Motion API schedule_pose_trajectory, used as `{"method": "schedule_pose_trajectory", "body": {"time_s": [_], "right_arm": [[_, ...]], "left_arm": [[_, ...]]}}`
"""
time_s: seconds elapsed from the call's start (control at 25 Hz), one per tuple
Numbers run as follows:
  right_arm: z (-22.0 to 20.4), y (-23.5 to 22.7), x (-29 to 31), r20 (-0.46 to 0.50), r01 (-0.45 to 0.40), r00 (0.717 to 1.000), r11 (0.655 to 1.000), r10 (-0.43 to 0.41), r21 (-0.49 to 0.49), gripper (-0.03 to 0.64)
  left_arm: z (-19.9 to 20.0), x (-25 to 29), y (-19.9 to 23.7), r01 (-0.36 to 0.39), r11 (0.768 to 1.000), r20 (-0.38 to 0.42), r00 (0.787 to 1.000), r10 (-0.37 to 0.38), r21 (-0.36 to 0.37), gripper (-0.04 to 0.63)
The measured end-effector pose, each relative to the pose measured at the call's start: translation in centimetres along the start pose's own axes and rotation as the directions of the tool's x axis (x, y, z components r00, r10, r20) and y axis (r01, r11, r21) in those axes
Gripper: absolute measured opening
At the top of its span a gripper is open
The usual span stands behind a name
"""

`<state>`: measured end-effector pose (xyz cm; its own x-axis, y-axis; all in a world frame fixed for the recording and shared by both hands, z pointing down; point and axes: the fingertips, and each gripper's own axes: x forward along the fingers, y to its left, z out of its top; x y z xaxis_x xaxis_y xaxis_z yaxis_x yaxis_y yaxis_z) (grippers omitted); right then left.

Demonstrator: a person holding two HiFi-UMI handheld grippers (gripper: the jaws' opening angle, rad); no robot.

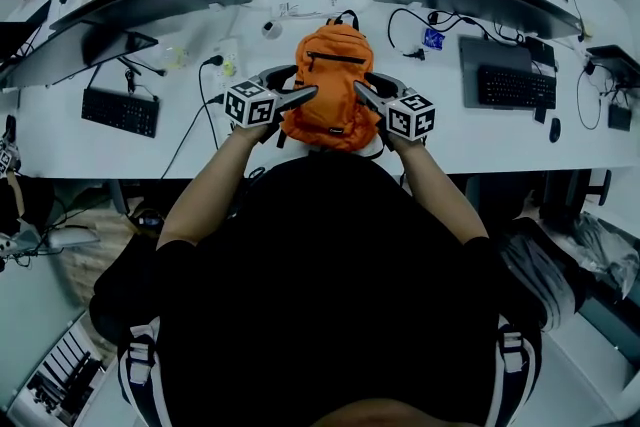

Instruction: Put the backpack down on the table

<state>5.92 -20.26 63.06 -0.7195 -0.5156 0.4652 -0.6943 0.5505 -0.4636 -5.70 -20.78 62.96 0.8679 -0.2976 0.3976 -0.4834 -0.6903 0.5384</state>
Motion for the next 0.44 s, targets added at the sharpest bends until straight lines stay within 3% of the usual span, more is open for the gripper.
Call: {"method": "schedule_pose_trajectory", "body": {"time_s": [0.44], "right_arm": [[1.1,2.7,-1.1,0.059,-0.03,0.998,0.999,0.031,-0.009,0.073]], "left_arm": [[1.5,-1.0,-3.5,0.057,0.998,0.074,0.996,-0.056,-0.011,0.268]]}}
